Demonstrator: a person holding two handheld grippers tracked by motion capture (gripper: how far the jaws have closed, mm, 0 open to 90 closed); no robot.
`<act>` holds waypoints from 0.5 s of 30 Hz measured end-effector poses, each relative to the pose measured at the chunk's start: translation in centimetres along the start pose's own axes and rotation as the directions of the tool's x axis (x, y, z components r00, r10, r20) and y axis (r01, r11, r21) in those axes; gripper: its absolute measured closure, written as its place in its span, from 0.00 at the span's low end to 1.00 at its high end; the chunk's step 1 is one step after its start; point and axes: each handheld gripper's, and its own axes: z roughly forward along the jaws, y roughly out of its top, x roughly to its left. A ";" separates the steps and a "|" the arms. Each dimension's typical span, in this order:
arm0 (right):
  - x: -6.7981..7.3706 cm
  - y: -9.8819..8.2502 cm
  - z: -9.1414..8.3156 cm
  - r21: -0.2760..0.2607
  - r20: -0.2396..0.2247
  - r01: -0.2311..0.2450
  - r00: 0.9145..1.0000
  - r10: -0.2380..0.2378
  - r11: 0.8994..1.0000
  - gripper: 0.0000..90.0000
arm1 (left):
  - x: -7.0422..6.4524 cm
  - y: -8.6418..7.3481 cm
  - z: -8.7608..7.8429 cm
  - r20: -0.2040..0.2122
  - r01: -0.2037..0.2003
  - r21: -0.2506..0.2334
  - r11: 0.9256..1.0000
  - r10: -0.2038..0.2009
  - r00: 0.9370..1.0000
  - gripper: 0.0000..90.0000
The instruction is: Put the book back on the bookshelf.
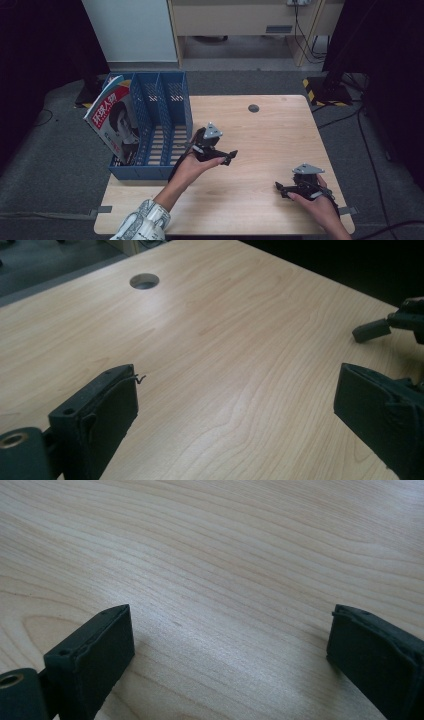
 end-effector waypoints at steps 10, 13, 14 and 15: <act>-1.1 -0.4 -0.4 0.002 0.022 -0.024 0.999 0.024 1.000 0.06 | -2.2 -1.4 4.4 -0.033 0.016 0.118 0.993 -0.012 0.999 0.07; -1.2 -0.4 -0.5 0.002 0.025 -0.025 0.999 0.025 1.000 0.06 | -2.9 -2.1 6.3 -0.014 0.015 0.149 0.989 -0.013 1.000 0.06; -1.2 -0.4 -0.5 0.001 0.025 -0.025 0.999 0.025 1.000 0.06 | -3.1 -2.3 6.9 -0.013 0.008 0.163 0.987 -0.006 1.000 0.06; -1.2 -0.4 -0.5 0.002 0.025 -0.024 0.999 0.024 1.000 0.06 | -3.3 -2.5 7.5 -0.015 0.001 0.175 0.984 0.002 1.000 0.06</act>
